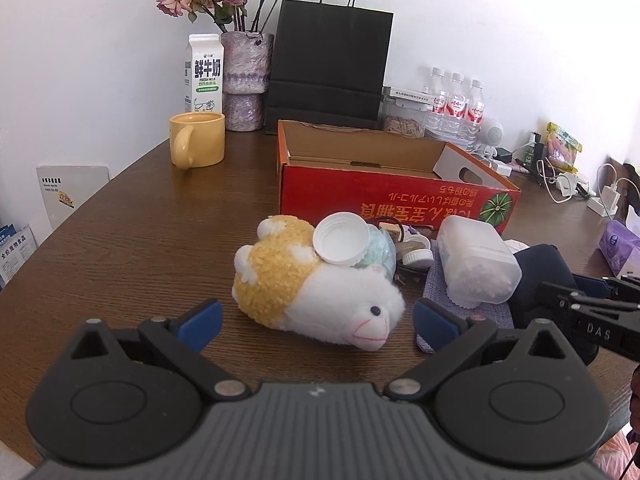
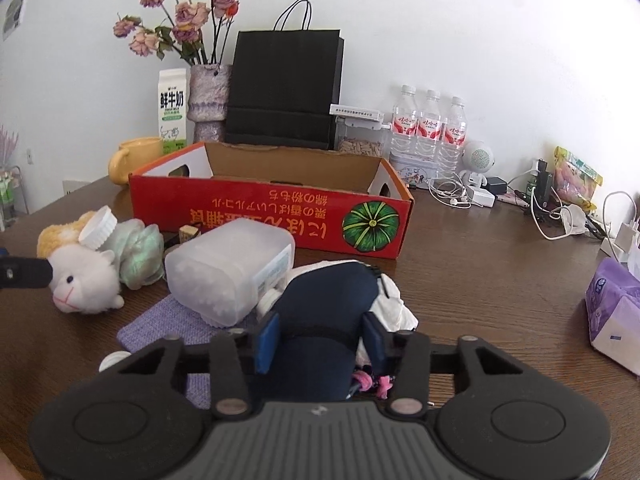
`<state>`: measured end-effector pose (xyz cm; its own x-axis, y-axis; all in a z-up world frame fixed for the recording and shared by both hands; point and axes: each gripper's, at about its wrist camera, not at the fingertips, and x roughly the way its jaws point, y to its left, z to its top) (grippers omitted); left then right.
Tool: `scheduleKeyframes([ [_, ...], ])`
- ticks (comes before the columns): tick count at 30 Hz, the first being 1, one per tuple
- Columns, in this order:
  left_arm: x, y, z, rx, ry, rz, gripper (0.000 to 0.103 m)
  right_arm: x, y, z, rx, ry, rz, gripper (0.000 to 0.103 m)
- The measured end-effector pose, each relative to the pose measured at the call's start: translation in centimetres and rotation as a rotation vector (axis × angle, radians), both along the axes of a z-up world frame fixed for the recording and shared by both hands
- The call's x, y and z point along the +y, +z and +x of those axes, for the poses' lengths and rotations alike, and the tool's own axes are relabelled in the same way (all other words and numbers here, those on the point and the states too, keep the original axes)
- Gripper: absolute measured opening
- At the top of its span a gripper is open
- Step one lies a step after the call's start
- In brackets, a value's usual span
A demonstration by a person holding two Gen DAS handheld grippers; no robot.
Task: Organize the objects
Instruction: 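Move the left gripper to the white bottle cap while the right gripper approaches the navy pouch, then grasp the white bottle cap with the left gripper while the right gripper grasps the navy pouch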
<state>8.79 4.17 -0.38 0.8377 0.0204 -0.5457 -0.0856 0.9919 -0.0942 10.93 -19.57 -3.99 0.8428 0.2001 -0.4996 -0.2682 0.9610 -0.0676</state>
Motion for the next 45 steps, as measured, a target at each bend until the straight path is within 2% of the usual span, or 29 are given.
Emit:
scheduleKeyframes([
  [2,-0.5,-0.1,0.0,0.003,-0.016,0.004,0.103,-0.4,0.4,0.0,0.014,0.012,0.02,0.033],
  [5,-1.0,-0.2,0.0,0.009,-0.028,0.004,0.103,-0.5,0.4,0.0,0.034,-0.007,0.026,0.041],
  [7,-1.2,-0.3,-0.1,0.014,-0.036,0.003,0.103,-0.1,0.3,-0.3,0.033,0.003,0.012,0.059],
  [8,-1.4,-0.3,-0.1,0.016,-0.041,0.004,0.103,0.2,0.2,-0.5,0.033,0.015,0.004,0.073],
  [9,-1.6,-0.4,-0.1,0.018,-0.048,0.004,0.103,0.6,0.1,-0.6,0.031,0.025,-0.014,0.079],
  [14,-3.0,-0.9,-0.1,0.033,-0.099,0.011,0.103,2.2,-1.3,-0.1,0.063,0.01,-0.091,0.08],
  [21,-5.5,-2.6,0.5,0.082,-0.193,0.028,0.103,1.3,-1.7,-0.2,0.071,0.008,-0.06,0.081],
  [24,-6.1,-3.3,1.0,0.106,-0.222,0.026,0.09,0.8,-1.7,-0.3,0.078,0.009,-0.027,0.083],
  [26,-6.5,-3.6,1.3,0.115,-0.243,0.026,0.074,0.5,-1.8,-0.4,0.081,0.009,-0.014,0.084],
  [31,-7.4,-4.0,1.5,0.08,-0.289,0.024,0.068,0.2,-1.9,-0.5,0.086,0.009,0.004,0.084],
  [33,-8.0,-4.1,1.4,0.067,-0.296,0.059,0.051,0.2,-1.9,-0.5,0.09,0.012,0.007,0.084],
  [34,-8.1,-4.1,1.3,0.063,-0.296,0.072,0.031,0.2,-1.9,-0.5,0.091,0.013,0.006,0.084],
  [45,-6.7,-3.4,0.4,0.011,-0.257,0.033,0.029,0.4,-2.4,-0.8,0.086,0.011,0.012,0.087],
])
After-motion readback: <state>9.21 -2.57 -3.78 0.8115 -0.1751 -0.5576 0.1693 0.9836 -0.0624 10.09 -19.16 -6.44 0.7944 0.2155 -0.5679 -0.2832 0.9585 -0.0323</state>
